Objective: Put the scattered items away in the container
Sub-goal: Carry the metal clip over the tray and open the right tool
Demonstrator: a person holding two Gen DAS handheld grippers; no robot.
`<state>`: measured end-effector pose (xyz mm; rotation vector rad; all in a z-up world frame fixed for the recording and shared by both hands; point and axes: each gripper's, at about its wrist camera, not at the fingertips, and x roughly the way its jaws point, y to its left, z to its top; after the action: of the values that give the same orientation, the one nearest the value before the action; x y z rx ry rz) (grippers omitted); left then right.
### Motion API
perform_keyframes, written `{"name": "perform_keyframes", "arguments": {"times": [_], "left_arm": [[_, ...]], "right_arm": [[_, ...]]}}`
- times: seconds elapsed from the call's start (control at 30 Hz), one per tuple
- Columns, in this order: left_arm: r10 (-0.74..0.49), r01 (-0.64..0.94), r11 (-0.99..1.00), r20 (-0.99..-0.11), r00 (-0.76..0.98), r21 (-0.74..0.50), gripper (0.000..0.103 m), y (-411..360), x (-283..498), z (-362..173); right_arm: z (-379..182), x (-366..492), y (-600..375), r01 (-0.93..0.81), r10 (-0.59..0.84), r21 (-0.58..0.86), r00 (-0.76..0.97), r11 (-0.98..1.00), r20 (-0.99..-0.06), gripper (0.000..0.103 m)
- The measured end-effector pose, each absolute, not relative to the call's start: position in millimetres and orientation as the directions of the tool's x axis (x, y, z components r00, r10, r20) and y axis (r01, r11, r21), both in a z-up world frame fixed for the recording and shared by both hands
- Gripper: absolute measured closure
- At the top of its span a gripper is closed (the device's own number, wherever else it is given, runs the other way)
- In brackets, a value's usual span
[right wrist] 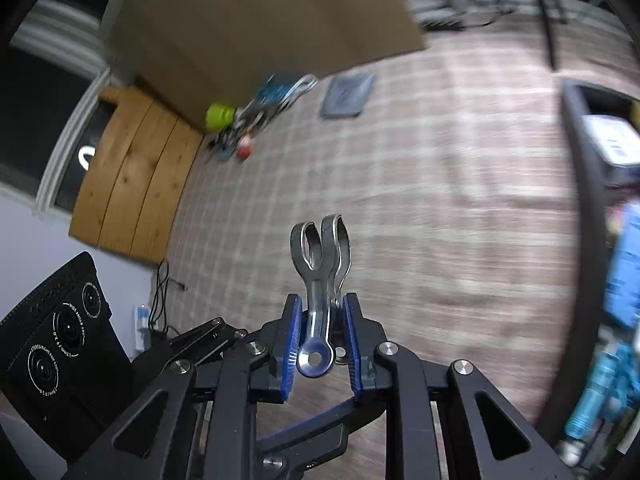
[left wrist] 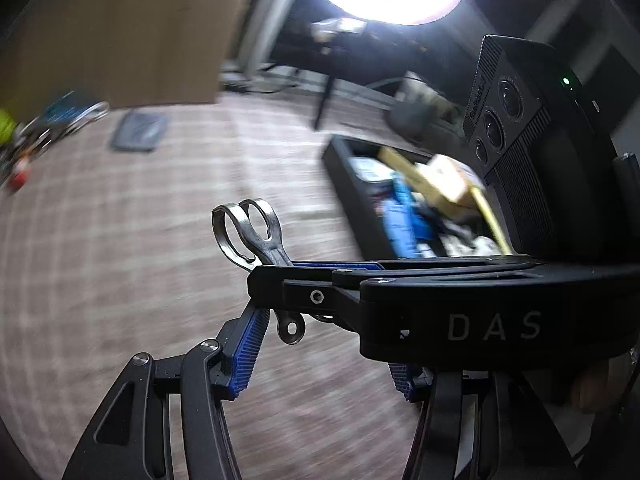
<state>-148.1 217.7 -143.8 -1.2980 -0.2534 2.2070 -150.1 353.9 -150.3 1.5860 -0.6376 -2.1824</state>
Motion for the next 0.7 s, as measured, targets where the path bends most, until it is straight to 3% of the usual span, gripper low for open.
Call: {"name": "perform_keyframes", "arguments": {"times": [0.43, 0.7], "left_arm": [[0.681, -0.65, -0.631, -0.704, -0.202, -0.424, 0.045, 407.4, -144.5, -99.3], [0.694, -0.749, -0.522, -0.713, -0.095, -0.409, 0.045, 509.4, -126.4, -93.9]], "right_arm": [[-102.0, -79.0, 529.6, -0.197, -0.365, 0.511, -0.494, -0.837, -0.789, 0.084], [-95.4, -31.4, 622.8, -0.33, -0.262, 0.491, -0.544, -0.807, -0.797, 0.084]]}}
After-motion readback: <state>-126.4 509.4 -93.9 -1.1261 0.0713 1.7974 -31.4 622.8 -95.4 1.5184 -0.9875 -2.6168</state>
